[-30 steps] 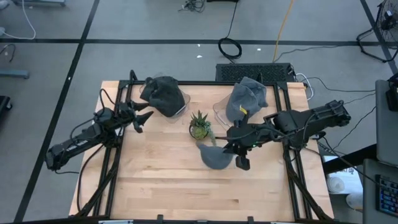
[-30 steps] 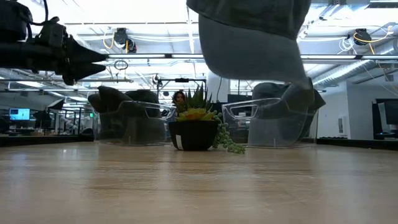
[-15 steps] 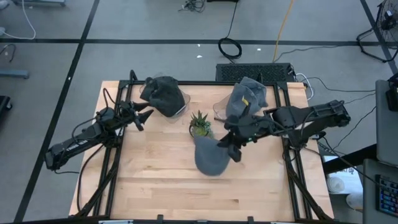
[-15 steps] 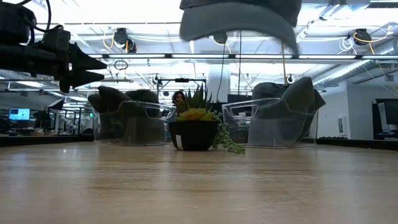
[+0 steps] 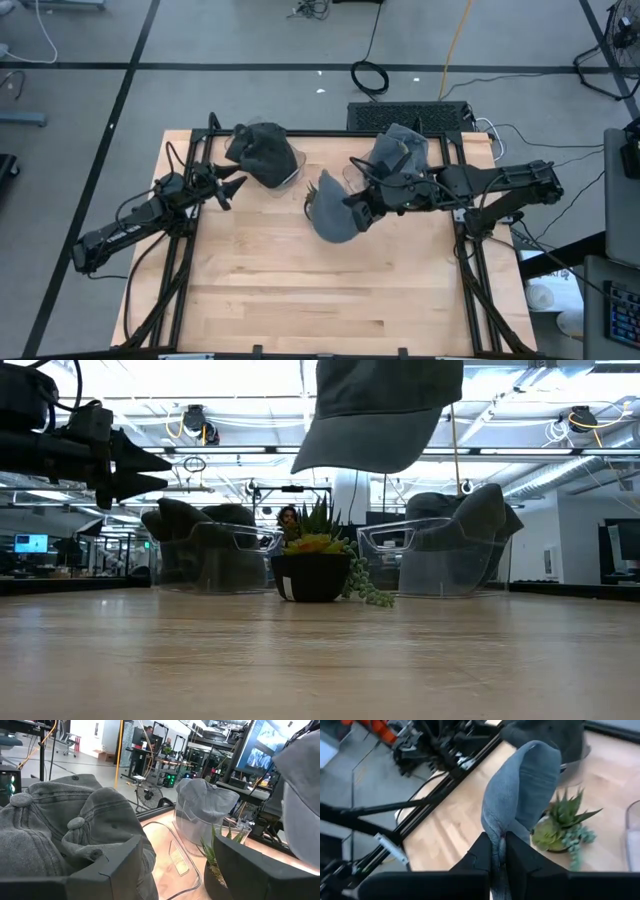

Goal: Pick & Place hat
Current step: Put the blue cap into the right transparent bin, then return to Home Position

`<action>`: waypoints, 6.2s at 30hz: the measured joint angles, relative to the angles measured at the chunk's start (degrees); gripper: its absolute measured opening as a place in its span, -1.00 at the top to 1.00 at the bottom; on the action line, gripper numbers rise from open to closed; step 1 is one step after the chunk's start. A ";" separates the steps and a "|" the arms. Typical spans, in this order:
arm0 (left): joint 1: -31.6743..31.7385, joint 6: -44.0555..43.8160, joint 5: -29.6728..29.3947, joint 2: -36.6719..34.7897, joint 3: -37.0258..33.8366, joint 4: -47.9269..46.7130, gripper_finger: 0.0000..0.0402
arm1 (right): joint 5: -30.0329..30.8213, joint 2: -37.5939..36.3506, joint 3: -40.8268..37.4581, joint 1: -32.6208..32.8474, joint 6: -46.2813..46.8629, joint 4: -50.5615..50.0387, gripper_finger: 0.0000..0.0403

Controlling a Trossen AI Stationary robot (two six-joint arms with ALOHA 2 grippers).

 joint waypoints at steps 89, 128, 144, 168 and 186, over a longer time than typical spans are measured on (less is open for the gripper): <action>0.00 0.02 0.02 0.00 -0.02 0.09 -0.26 | 8.30 -0.06 -16.16 -22.99 -17.05 -13.35 0.33; 0.00 0.02 0.04 0.00 -0.02 0.09 -0.26 | 20.74 -22.75 -40.30 -12.41 -45.21 46.96 0.66; 0.00 0.02 0.04 0.00 0.00 0.09 -0.26 | 19.46 -40.95 -64.19 -11.85 -53.68 59.27 1.00; 0.00 0.02 0.04 0.00 -0.02 0.07 -0.26 | 5.66 -66.12 -79.07 -23.12 -55.12 51.79 1.00; 0.00 0.02 0.04 0.00 -0.02 0.08 -0.26 | 5.68 -78.94 -90.54 -27.50 -48.60 48.73 1.00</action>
